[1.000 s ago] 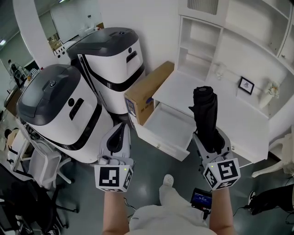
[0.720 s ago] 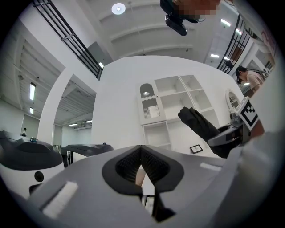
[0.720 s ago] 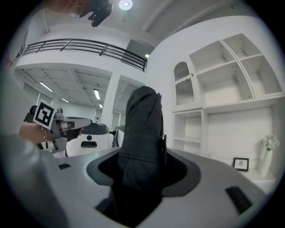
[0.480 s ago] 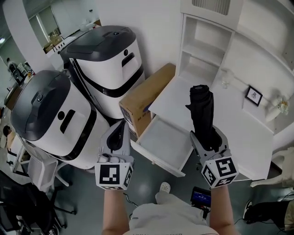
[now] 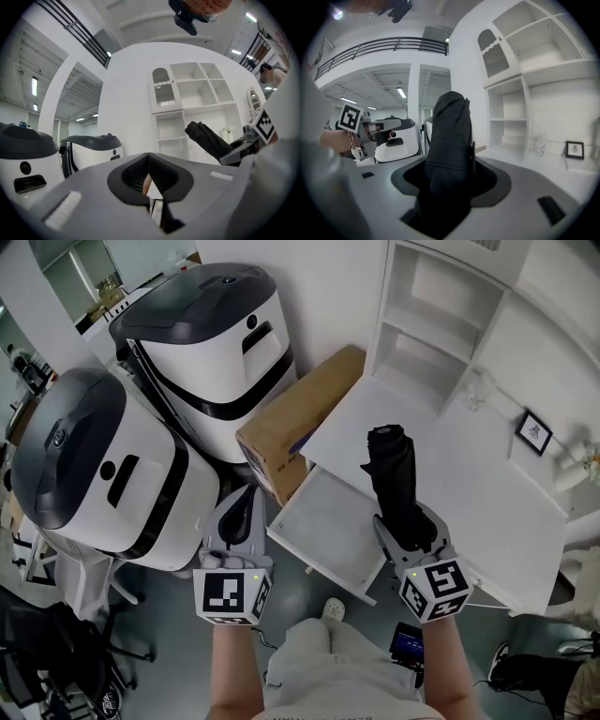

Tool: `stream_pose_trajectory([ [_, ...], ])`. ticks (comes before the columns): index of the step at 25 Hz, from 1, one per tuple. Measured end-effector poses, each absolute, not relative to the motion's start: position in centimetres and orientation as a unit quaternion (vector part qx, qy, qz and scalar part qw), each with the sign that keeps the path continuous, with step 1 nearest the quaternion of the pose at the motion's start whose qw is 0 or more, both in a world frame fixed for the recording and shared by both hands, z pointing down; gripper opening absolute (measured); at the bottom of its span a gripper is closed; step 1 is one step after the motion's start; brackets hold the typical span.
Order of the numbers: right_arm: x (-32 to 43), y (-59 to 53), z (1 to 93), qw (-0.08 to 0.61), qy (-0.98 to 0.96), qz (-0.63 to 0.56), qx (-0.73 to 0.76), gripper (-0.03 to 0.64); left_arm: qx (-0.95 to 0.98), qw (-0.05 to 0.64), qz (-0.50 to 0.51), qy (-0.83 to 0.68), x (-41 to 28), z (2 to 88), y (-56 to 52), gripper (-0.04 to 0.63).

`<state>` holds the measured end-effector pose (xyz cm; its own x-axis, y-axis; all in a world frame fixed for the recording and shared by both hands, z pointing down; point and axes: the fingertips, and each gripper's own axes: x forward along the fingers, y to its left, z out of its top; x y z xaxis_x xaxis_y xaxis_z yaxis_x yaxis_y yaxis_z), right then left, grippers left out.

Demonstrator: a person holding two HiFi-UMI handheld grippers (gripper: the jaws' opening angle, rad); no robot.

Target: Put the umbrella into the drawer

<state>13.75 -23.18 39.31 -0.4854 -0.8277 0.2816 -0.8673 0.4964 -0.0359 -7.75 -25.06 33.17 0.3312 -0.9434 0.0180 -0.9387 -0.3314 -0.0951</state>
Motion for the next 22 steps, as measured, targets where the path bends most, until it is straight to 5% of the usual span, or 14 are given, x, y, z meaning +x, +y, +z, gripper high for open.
stream_pose_trajectory([
  [22, 9.2, -27.4, 54.5, 0.202, -0.839, 0.242, 0.444, 0.261, -0.830, -0.056, -0.063, 0.551, -9.6, 39.9, -30.2, 0.008],
])
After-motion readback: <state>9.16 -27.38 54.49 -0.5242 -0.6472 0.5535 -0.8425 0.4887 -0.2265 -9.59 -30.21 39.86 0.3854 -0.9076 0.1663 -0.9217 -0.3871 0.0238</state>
